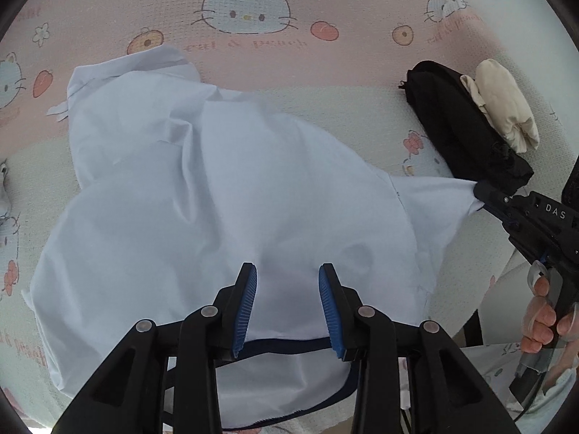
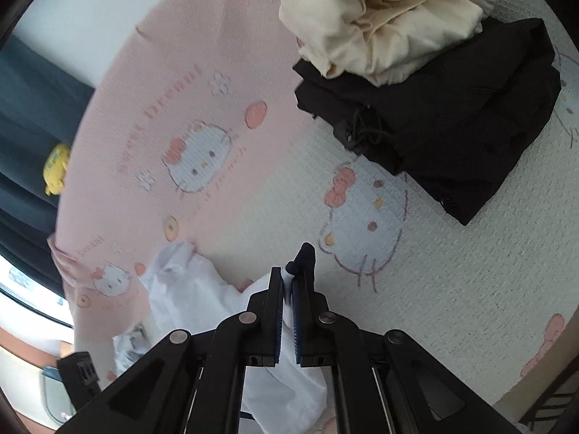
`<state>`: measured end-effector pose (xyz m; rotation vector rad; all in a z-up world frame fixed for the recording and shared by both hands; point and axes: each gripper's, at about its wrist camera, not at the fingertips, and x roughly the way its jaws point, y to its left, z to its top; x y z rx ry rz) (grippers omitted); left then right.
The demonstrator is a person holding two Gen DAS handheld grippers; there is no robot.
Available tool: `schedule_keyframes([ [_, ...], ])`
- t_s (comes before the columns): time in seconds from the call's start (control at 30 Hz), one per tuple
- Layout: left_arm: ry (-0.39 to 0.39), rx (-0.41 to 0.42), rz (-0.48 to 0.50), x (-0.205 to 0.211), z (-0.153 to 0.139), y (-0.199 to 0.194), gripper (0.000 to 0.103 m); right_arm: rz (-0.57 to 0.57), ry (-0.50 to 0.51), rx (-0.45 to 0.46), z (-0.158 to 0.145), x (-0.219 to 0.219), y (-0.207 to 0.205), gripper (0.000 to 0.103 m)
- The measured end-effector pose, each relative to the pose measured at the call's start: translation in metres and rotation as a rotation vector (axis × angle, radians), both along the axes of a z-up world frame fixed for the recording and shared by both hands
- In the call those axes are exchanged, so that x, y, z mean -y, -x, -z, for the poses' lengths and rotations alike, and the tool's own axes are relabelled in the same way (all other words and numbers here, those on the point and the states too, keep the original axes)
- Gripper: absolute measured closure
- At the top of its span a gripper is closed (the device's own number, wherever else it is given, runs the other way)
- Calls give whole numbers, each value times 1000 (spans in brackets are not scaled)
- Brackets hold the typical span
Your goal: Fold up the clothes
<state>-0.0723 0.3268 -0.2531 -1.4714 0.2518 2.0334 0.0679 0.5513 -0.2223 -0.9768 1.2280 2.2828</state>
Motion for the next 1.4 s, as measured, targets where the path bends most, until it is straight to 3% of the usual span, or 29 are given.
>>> schedule_keyframes([
  [0.07,14,1,-1,2,5,0,71,-23,-14,35,5,8,3,98],
  [0.13,30,20,-1,4,14,0,71,-45,-25,64,11,16,6,90],
  [0.2,31,78,-5,7,28,1,71,-64,-31,78,11,26,4,51],
  [0.27,32,116,-8,11,42,-2,67,-73,-29,72,9,34,-2,40],
  [0.3,28,120,-4,13,46,-5,66,-73,-22,65,9,38,-5,39],
  [0.4,12,49,76,10,47,-23,45,-77,-13,61,7,48,-15,36],
  [0.43,21,29,115,6,48,-30,30,-78,-19,69,6,50,-17,35],
  [0.47,36,6,154,1,49,-37,16,-80,-32,80,4,53,-19,34],
  [0.57,124,-86,251,-15,57,-57,0,-88,-77,91,-1,61,-24,34],
  [0.63,164,-131,243,-20,58,-64,0,-96,-92,98,-2,68,-28,34],
  [0.83,181,-110,153,-17,51,-59,0,-140,-100,134,0,89,-36,33],
  [1.03,196,-268,168,-6,16,-73,0,-151,-134,178,2,101,-47,33],
  [1.23,199,-342,131,33,-11,-68,0,-138,-129,206,6,109,-56,33],
  [1.4,291,-473,85,67,-15,-65,0,-158,-127,199,4,119,-48,33],
])
